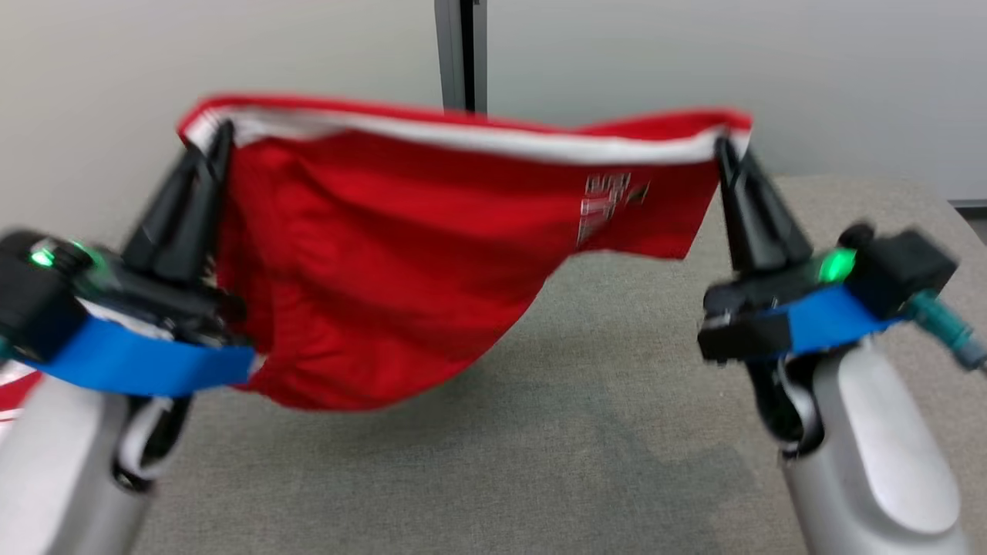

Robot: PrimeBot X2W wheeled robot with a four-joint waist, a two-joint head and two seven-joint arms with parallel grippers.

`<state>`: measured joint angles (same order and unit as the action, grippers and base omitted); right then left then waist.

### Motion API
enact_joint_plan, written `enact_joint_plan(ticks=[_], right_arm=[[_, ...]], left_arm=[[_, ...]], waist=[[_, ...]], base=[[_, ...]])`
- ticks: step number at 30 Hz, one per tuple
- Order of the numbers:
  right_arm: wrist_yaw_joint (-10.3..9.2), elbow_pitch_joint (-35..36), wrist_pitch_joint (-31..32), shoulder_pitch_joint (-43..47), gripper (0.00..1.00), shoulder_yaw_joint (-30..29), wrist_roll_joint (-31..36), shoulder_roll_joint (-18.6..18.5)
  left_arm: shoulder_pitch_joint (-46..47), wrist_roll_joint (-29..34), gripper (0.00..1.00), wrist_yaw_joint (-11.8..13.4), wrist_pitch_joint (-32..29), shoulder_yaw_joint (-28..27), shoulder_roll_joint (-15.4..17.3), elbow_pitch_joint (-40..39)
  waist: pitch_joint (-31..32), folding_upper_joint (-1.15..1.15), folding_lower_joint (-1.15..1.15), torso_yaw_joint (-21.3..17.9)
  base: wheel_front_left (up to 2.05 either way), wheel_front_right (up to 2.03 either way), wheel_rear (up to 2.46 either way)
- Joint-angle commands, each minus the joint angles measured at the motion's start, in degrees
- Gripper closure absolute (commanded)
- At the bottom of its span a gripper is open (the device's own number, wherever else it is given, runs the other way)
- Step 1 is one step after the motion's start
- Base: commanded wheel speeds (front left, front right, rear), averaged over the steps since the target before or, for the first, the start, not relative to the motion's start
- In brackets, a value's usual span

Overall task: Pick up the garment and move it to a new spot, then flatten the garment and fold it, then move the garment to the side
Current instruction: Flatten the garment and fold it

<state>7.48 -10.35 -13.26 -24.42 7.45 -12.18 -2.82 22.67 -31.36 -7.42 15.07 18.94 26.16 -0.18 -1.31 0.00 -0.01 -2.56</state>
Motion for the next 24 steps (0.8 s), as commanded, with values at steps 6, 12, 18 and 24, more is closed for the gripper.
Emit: enact_joint_plan(ticks=[6, 12, 18, 24], right_arm=[[0.03, 6.5, 6.5, -10.8, 1.00, -1.6, -0.3, -0.2], [0.03, -2.3, 3.9, -25.3, 1.00, -3.1, 3.0, -0.1], [0.00, -10.9, -1.6, -39.5, 1.00, -8.2, 6.1, -0.2], [0.00, -10.7, -1.9, -32.6, 1.00, -8.1, 2.7, -0.3]], left_arm=[[13.2, -5.4, 1.00, -0.1, -1.6, 2.1, 6.8, 0.6], [28.8, -7.8, 1.00, -0.1, -1.6, 6.9, 7.4, 10.2], [42.4, -6.8, 1.00, -0.1, 0.1, 7.2, 3.9, 17.0], [34.3, -7.6, 1.00, -0.1, 0.2, 7.4, 1.7, 18.9]], waist=[[-6.0, 0.00, 0.01, 0.7], [-15.5, 0.00, 0.01, 0.6], [-20.4, 0.00, 0.01, -0.6], [-18.7, 0.00, 0.01, -2.1]], base=[[0.00, 0.00, 0.00], [0.00, 0.00, 0.00], [0.00, 0.00, 0.00], [0.00, 0.00, 0.00]])
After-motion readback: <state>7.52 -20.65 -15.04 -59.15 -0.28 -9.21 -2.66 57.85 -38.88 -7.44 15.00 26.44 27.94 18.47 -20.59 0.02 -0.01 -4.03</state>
